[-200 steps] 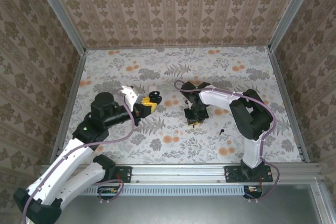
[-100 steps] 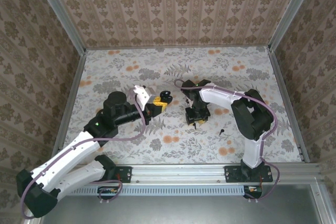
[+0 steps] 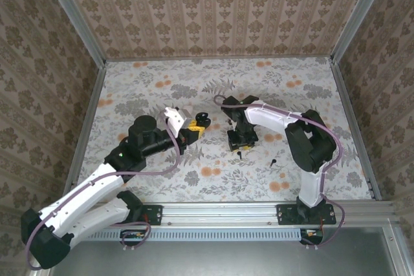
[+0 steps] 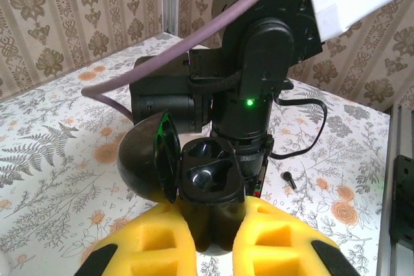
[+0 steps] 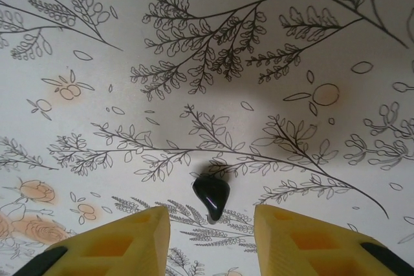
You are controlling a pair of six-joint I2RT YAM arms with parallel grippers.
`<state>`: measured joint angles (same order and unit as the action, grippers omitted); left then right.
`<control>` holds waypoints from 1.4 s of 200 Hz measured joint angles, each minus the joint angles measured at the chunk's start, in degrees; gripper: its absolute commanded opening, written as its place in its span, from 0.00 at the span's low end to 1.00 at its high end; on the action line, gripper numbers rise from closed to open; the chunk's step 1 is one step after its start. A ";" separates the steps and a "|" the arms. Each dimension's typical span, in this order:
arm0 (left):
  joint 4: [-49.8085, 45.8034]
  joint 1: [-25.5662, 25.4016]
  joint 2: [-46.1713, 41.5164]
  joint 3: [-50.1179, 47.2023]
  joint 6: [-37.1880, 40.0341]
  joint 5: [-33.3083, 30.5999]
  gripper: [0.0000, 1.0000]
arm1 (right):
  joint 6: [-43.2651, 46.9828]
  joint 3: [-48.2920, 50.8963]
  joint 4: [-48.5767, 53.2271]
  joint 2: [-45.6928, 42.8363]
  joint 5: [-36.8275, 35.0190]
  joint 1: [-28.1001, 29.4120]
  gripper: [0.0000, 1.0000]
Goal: Insert wireless bluetooth earbuds into charging case
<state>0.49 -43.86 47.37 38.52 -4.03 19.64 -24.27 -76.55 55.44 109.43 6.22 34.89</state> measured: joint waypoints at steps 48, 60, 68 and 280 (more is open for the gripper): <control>-0.04 0.00 -0.42 -0.33 0.15 -0.22 0.00 | -0.13 0.00 -0.61 3.13 0.02 0.42 0.37; -0.07 0.00 -0.59 -0.35 0.22 -0.22 0.00 | -0.13 0.00 -0.90 3.48 0.00 0.52 0.37; -0.07 0.00 -0.63 -0.37 0.24 -0.24 0.00 | -0.13 0.00 -1.11 3.61 0.00 0.52 0.36; 3.10 0.00 -0.04 -1.40 0.09 -0.33 0.00 | -1.20 1.97 -2.54 -11.74 -6.14 0.70 0.13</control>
<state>3.60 -43.86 47.33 37.12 -3.95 19.31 -25.47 -74.59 52.90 97.69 0.08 35.59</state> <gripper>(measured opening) 0.107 0.136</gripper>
